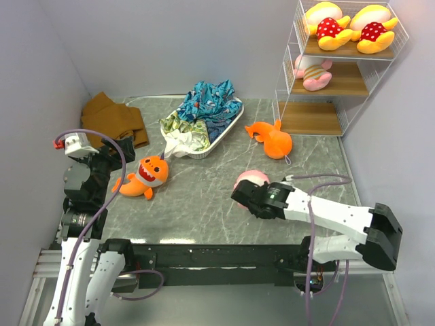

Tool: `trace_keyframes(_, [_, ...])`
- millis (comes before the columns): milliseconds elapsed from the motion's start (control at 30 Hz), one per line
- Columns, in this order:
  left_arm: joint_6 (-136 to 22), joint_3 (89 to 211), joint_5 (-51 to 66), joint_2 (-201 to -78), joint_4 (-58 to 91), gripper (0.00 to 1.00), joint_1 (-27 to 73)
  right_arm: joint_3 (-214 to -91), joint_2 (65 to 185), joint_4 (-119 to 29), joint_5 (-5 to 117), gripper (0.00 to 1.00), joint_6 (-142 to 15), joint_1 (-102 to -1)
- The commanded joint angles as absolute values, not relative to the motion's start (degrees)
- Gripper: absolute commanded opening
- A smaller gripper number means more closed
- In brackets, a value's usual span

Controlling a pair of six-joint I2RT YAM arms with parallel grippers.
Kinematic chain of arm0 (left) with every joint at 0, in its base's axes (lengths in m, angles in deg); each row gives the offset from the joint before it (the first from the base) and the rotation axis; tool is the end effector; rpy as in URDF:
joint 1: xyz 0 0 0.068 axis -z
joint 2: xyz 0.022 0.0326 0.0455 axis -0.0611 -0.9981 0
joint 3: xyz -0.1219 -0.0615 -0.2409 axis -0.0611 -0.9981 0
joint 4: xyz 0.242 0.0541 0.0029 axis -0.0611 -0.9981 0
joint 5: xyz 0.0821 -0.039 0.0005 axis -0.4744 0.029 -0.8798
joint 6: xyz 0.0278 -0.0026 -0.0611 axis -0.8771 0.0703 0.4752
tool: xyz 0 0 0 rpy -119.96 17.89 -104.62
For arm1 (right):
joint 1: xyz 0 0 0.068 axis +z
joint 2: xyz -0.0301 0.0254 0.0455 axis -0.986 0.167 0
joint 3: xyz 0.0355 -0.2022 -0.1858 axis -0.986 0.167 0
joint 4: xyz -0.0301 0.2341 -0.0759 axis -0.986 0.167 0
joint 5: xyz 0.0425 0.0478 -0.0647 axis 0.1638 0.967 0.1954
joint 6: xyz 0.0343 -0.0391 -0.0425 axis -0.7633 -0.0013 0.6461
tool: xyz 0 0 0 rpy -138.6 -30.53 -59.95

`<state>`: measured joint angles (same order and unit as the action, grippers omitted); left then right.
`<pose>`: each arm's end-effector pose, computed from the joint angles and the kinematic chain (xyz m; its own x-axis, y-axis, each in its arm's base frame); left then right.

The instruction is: Place and organize the stuffed toys onto the shelf

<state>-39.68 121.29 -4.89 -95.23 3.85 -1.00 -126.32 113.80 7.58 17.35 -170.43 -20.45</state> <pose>0.1310 -0.0021 0.3636 0.0356 -0.4914 -0.8702 -0.0088 0.8706 -0.4919 0.1236 0.1577 0.2253 -0.4139 0.8424 -0.3452 0.7091 0.5361 0.4580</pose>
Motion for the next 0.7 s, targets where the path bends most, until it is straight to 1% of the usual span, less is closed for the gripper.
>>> trace_keyframes(0, [-40.48,121.32,-5.25,-94.77,5.08,0.96,-0.78,-132.12,109.34,19.56,2.93,0.0,-181.02,-20.71])
trace_keyframes(33, [-40.48,121.31,-5.25,-94.77,5.08,0.96,-0.78,-132.91,108.28,21.48,-0.91,0.0,-180.14,-20.88])
trace_keyframes(167, [-40.4,121.4,-5.17,-94.86,5.17,0.96,-0.78,-139.4,107.92,28.17,-7.97,0.0,-177.51,-24.39])
trace_keyframes(200, [-40.48,121.4,-5.17,-94.77,5.17,0.96,-0.78,-140.38,107.92,26.96,-8.68,0.0,-174.89,-25.97])
trace_keyframes(233, [-40.4,121.4,-5.17,-94.77,5.17,0.96,-0.78,-141.17,107.75,25.38,-9.04,0.0,-167.03,-30.42])
trace_keyframes(267, [-40.48,121.32,-5.17,-94.68,5.17,0.96,-0.78,-141.88,107.4,23.63,-9.91,0.0,-163.12,-32.73])
trace_keyframes(300, [-40.4,121.31,-5.17,-94.77,5.17,0.96,-0.78,-141.8,105.83,17.95,-10.53,0.0,-158.73,-34.75])
trace_keyframes(333, [-40.4,121.31,-5.25,-94.77,5.08,0.96,-0.78,-141.62,104.77,14.15,-10.71,0.0,-148.34,-39.65])
trace_keyframes(367, [-40.4,121.31,-5.34,-94.77,5.0,0.96,-0.78,-140.66,103.54,9.85,-10.36,0.0,-142.58,-41.87])
trace_keyframes(400, [-40.4,121.31,-5.34,-94.77,4.99,0.96,-0.78,-139.78,100.74,0.15,-9.92,0.0,-130.42,-44.24])
trace_keyframes(467, [-40.4,121.31,-5.34,-94.77,4.91,0.96,-0.78,-136.1,97.48,-11.32,-8.52,0.0,-117.79,-50.31])
trace_keyframes(500, [-40.4,121.23,-5.26,-94.77,4.99,0.97,-0.69,-135.04,94.85,-20.07,-5.47,0.0,-108.86,-52.59])
trace_keyframes(533, [-40.4,121.23,-5.17,-94.86,5.08,0.96,-0.69,-133.98,94.22,-23.03,-3.87,0.0,-105.99,-54.88])
trace_keyframes(567, [-40.4,121.23,-4.99,-94.77,5.08,0.97,-0.69,-134.06,93.78,-24.8,-1.77,0.0,-104.22,-60.29])
trace_keyframes(600, [-40.4,121.23,-4.82,-94.86,5.26,0.96,-0.69,-134.32,94.29,-27.78,2.52,0.0,-100.81,-62.78])
trace_keyframes(667, [-40.31,121.31,-4.9,-95.03,5.08,0.96,-0.6,-135.73,95.78,-29.56,6.67,0.0,-98.84,-69.62])
